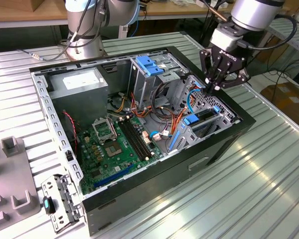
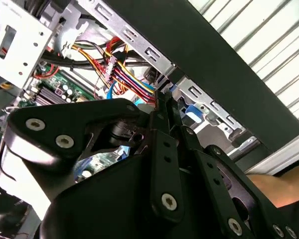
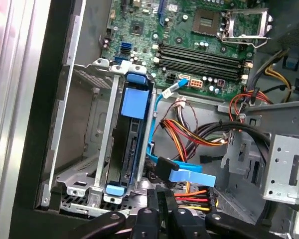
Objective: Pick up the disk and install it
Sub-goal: 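Insert the first disk wire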
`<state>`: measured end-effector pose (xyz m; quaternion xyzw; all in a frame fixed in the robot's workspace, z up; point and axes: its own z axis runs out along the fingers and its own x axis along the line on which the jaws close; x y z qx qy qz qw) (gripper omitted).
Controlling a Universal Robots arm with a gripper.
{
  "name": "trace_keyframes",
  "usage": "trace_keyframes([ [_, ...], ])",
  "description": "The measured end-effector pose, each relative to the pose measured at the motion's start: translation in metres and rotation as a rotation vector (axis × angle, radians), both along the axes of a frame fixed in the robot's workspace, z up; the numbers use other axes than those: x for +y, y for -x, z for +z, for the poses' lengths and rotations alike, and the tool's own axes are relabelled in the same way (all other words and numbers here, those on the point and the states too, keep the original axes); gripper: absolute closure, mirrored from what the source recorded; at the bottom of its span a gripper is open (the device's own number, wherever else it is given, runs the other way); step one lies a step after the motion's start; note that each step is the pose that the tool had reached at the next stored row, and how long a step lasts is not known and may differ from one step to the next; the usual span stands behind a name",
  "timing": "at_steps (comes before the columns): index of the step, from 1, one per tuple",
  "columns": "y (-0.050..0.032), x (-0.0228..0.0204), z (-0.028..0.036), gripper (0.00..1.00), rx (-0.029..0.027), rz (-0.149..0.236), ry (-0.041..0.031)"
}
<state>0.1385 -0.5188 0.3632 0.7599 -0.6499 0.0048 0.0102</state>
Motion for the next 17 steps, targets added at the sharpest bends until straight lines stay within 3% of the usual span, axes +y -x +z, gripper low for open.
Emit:
trace_keyframes([
  [1,0.0,0.0,-0.0012,0.84,0.0,-0.04,0.0],
  [2,0.0034,0.0,-0.0024,0.84,0.0001,-0.05,-0.0001],
  [6,0.0046,0.0,-0.0041,0.84,0.0008,-0.055,0.0016],
  [9,0.0047,-0.0006,-0.0057,0.84,0.0008,-0.084,0.0018],
  [10,0.0047,-0.0021,-0.0058,0.84,0.0009,-0.085,0.0018],
  [13,0.0053,-0.0152,-0.0063,0.84,0.0009,-0.085,0.0013],
  [15,0.0063,-0.0193,-0.0066,0.84,0.0011,-0.085,-0.0044],
  [17,0.0071,-0.0208,-0.0071,0.84,0.0018,-0.085,-0.0216],
])
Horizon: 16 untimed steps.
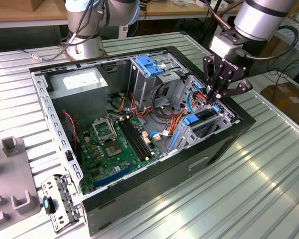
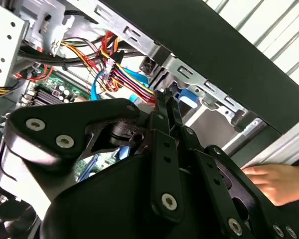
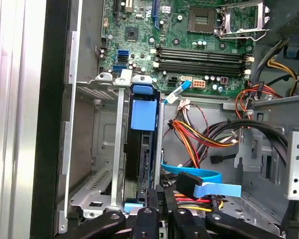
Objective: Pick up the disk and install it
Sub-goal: 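Insert the first disk wire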
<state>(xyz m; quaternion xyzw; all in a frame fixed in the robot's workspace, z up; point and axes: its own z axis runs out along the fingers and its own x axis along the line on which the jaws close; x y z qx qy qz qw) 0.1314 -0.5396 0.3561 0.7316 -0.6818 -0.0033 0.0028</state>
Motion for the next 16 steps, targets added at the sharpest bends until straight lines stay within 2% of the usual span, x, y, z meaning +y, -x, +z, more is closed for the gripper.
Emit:
trace_keyframes([
  [1,0.0003,-0.0004,-0.0006,0.84,0.0,-0.001,-0.0096],
  [2,0.001,-0.0004,-0.0009,0.84,0.0,-0.001,-0.0141],
  [3,0.0019,-0.0003,-0.0013,0.84,0.0,-0.002,-0.0154],
  [9,0.0058,-0.0017,-0.0033,0.84,-0.0001,-0.02,-0.0152],
  [16,0.0096,-0.015,-0.0039,0.84,-0.0001,-0.019,-0.0157],
])
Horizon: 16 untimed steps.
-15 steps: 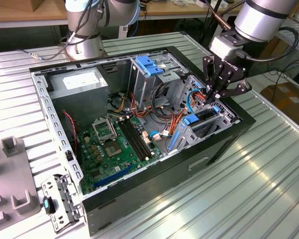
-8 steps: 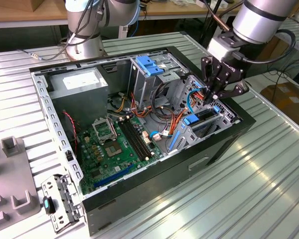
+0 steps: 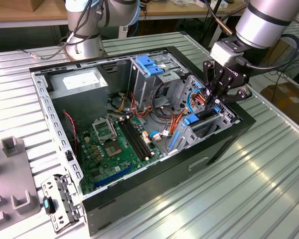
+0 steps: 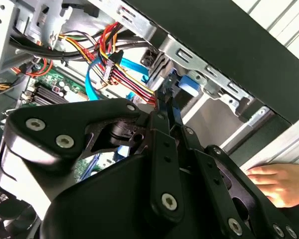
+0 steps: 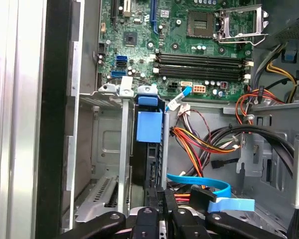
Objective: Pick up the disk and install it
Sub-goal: 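Insert the first disk wire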
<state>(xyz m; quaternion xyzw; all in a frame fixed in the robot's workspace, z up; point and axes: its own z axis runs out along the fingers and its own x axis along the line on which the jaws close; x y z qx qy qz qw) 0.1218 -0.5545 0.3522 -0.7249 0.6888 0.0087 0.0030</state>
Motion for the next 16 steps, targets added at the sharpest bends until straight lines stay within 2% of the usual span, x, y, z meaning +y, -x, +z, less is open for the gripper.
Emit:
trace_keyframes([
  [3,0.0015,-0.004,-0.0002,0.84,0.0,0.0,0.0001],
  [9,0.0017,-0.0041,-0.0015,0.84,0.0,0.004,0.0001],
  [12,0.0018,-0.0041,-0.0019,0.84,0.0,0.026,0.0001],
  [14,0.0018,-0.0041,-0.0022,0.84,0.0,0.027,0.0],
  [16,0.0017,-0.0041,-0.0025,0.84,0.0001,0.011,0.0001],
])
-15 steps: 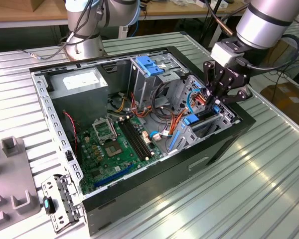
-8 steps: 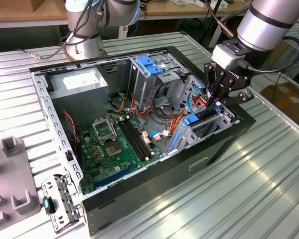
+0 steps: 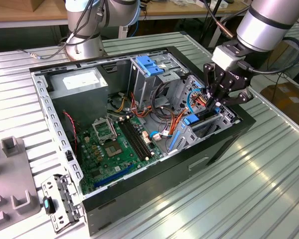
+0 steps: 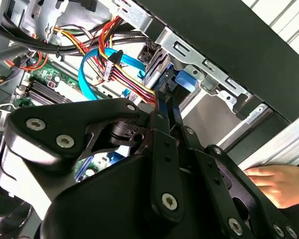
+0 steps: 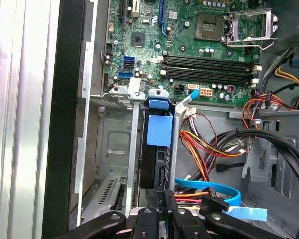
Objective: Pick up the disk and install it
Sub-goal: 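Insert the first disk wire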
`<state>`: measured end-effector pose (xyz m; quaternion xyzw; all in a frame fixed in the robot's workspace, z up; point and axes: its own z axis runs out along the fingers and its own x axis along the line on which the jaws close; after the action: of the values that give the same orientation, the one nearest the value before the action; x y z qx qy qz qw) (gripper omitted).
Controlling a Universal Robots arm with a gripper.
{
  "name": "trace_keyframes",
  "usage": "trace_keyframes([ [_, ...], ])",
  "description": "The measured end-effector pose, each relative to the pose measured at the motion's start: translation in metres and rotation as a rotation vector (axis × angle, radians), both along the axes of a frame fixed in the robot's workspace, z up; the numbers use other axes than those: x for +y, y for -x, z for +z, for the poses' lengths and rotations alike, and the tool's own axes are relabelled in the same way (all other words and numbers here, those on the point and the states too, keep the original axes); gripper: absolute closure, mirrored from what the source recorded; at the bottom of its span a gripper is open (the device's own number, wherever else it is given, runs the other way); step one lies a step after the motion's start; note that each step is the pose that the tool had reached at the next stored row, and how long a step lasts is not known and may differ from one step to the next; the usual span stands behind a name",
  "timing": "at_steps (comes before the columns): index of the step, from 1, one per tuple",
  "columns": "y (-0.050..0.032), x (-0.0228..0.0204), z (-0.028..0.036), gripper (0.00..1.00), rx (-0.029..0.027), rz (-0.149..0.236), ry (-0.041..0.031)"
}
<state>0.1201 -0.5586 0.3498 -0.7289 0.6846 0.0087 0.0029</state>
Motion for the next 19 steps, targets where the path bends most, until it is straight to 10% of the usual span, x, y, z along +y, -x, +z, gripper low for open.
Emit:
trace_keyframes([
  [19,-0.0001,0.0,-0.0045,0.84,0.0026,-0.02,-0.0019],
])
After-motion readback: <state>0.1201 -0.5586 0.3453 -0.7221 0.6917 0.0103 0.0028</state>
